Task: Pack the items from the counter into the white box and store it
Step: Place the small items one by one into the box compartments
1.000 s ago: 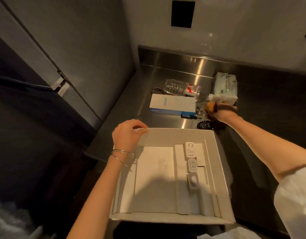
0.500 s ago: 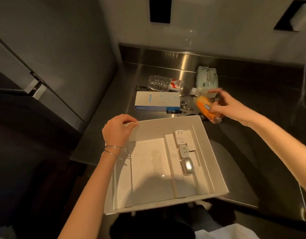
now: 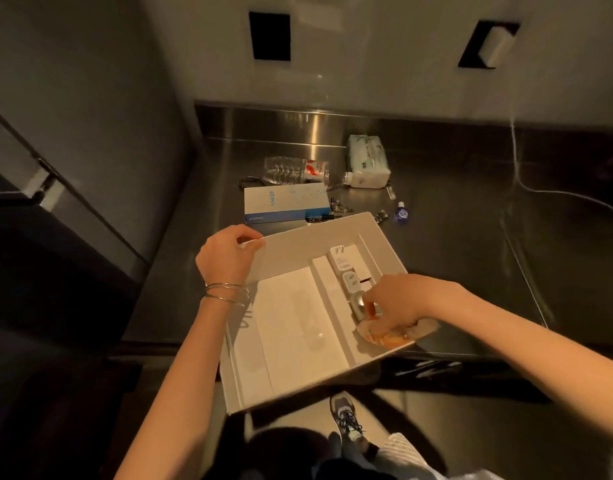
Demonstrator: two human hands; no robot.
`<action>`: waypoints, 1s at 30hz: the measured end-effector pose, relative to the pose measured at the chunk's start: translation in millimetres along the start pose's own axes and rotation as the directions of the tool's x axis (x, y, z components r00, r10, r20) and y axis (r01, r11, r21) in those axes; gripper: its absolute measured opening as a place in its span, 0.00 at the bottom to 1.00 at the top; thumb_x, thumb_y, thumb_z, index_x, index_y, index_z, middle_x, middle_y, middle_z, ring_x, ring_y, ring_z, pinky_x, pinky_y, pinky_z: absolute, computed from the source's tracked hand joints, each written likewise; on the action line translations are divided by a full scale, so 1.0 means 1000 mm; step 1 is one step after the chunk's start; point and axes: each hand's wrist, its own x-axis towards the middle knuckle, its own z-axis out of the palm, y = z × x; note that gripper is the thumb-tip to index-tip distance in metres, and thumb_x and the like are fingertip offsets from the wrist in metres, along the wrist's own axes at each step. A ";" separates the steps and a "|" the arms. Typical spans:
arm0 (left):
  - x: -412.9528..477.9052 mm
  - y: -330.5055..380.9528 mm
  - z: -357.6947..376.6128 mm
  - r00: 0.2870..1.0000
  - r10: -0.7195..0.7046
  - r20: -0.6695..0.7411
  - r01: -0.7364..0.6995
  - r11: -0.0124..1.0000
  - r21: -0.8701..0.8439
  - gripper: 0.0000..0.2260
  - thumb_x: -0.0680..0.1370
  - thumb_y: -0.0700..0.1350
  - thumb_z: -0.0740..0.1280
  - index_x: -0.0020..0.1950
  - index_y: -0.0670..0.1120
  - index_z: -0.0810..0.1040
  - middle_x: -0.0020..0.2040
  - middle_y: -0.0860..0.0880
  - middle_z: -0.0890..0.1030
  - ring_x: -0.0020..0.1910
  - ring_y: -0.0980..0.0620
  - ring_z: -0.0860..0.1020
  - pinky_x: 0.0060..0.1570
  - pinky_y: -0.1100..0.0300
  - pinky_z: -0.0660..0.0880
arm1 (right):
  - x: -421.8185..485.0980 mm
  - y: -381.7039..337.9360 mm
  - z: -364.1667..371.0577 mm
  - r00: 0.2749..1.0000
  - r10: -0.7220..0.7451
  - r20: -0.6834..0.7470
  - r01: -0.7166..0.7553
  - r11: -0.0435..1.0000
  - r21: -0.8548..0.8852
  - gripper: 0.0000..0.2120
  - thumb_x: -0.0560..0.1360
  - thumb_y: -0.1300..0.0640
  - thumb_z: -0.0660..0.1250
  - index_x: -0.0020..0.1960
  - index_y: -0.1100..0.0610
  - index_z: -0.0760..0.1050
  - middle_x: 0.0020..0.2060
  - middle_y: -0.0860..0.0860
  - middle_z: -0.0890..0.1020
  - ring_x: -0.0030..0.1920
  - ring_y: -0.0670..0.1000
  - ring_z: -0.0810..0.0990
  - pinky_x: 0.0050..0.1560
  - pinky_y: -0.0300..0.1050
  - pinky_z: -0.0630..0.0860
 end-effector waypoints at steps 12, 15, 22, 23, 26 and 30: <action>0.000 -0.002 -0.001 1.000 0.008 -0.004 -0.008 1.000 -0.015 0.07 0.73 0.52 0.68 0.47 0.52 0.81 0.46 0.49 0.83 0.44 0.51 0.78 0.42 0.58 0.75 | 0.016 -0.002 0.017 0.996 0.079 0.044 -0.082 0.994 0.078 0.20 0.73 0.55 0.69 0.63 0.56 0.70 0.57 0.53 0.77 0.56 0.54 0.78 0.52 0.40 0.73; 0.000 0.000 -0.001 1.000 0.004 -0.002 -0.004 1.000 -0.016 0.07 0.74 0.52 0.68 0.47 0.51 0.81 0.46 0.49 0.83 0.45 0.51 0.78 0.44 0.58 0.75 | 0.019 -0.005 0.023 0.999 0.048 0.012 -0.045 0.985 -0.166 0.19 0.74 0.51 0.67 0.62 0.57 0.71 0.55 0.53 0.78 0.55 0.53 0.77 0.56 0.43 0.71; 0.000 -0.001 -0.002 1.000 0.002 -0.009 -0.002 1.000 -0.015 0.07 0.74 0.52 0.68 0.48 0.51 0.81 0.46 0.49 0.83 0.44 0.51 0.79 0.44 0.57 0.76 | 0.031 0.003 0.036 0.993 -0.055 -0.100 0.028 0.968 -0.248 0.20 0.70 0.54 0.71 0.60 0.53 0.73 0.55 0.52 0.77 0.56 0.53 0.76 0.57 0.48 0.75; -0.001 -0.001 -0.002 1.000 0.000 -0.010 0.000 1.000 -0.016 0.07 0.74 0.52 0.68 0.47 0.51 0.81 0.46 0.49 0.83 0.44 0.51 0.79 0.44 0.57 0.76 | 0.030 0.006 0.035 0.995 -0.057 -0.080 0.048 0.993 -0.111 0.21 0.68 0.55 0.72 0.60 0.51 0.73 0.56 0.50 0.77 0.56 0.52 0.75 0.57 0.47 0.76; -0.001 -0.001 -0.002 1.000 0.000 -0.011 0.000 1.000 -0.011 0.07 0.74 0.52 0.68 0.47 0.51 0.81 0.47 0.49 0.83 0.45 0.50 0.79 0.44 0.57 0.76 | 0.022 0.015 0.023 0.998 -0.064 0.000 0.063 0.986 0.157 0.25 0.66 0.57 0.75 0.60 0.47 0.73 0.57 0.46 0.74 0.59 0.50 0.73 0.61 0.43 0.71; -0.002 0.000 -0.002 1.000 0.004 -0.012 -0.004 1.000 -0.011 0.08 0.74 0.52 0.67 0.48 0.50 0.81 0.47 0.48 0.83 0.45 0.49 0.79 0.45 0.56 0.76 | 0.019 0.021 0.021 0.997 -0.049 -0.060 0.059 0.981 0.183 0.19 0.68 0.59 0.73 0.58 0.49 0.75 0.57 0.47 0.75 0.58 0.50 0.74 0.60 0.42 0.71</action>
